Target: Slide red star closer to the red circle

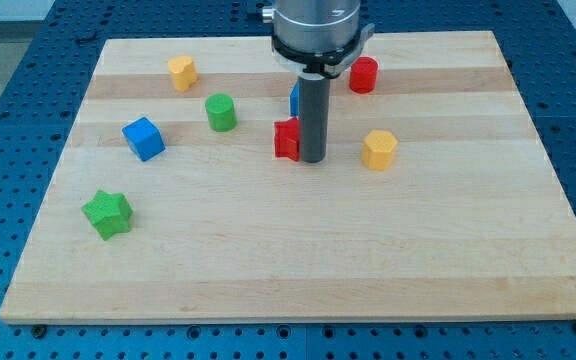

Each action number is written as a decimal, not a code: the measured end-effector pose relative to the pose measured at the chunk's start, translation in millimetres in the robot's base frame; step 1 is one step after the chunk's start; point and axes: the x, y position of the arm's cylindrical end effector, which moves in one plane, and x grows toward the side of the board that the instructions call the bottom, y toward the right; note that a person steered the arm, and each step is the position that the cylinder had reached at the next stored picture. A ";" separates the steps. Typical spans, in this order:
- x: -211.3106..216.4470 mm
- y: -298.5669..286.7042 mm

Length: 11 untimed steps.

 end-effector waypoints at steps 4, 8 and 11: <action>0.7 -84.0; -50.2 1.7; -50.2 16.0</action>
